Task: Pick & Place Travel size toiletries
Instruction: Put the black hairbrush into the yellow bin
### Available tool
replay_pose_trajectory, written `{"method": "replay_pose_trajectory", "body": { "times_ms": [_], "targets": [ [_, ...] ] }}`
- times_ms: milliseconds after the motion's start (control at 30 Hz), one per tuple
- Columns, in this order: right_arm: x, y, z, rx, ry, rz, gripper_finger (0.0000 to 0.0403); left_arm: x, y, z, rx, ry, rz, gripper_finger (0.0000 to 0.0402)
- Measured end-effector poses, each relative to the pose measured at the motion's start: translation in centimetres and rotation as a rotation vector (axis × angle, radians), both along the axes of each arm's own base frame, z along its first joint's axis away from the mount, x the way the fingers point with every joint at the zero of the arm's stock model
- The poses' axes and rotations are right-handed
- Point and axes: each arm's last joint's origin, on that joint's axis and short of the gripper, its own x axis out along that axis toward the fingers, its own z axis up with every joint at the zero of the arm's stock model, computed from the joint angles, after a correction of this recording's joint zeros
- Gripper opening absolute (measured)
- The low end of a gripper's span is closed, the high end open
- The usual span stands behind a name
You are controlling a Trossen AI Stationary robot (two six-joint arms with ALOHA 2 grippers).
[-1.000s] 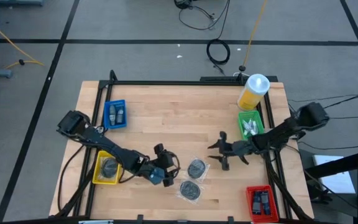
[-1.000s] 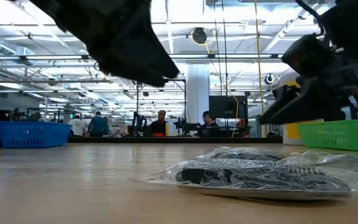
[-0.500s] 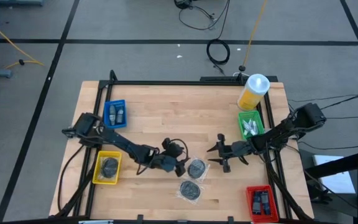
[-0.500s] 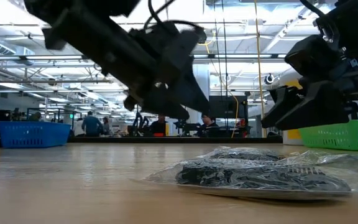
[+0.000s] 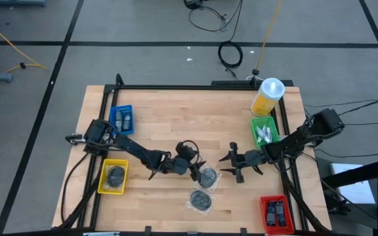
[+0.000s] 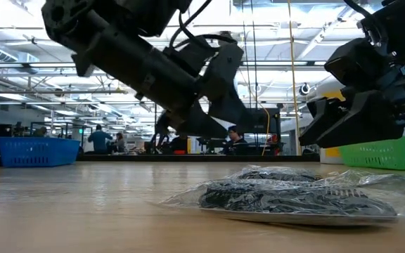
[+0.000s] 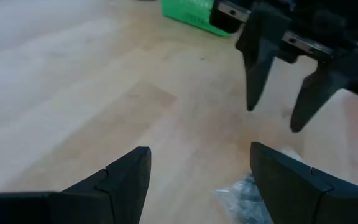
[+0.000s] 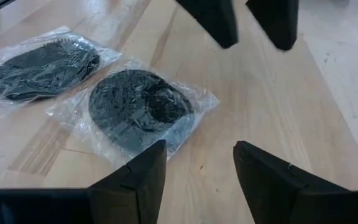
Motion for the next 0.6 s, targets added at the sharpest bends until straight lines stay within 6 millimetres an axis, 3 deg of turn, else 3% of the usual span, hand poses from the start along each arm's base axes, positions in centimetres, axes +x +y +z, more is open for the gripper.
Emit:
{"method": "replay_pose_trajectory", "body": {
  "times_ms": [233,600],
  "targets": [
    [0.0,0.0,0.0,0.001,0.005,-0.002,0.0178,0.8,0.0,-2.9,-0.078,-0.021,-0.093,0.0271],
    [0.0,0.0,-0.1,0.019,0.009,-0.013,0.0176,1.0,-0.6,-4.9,-0.087,-0.024,-0.169,0.0271]
  ]
}}
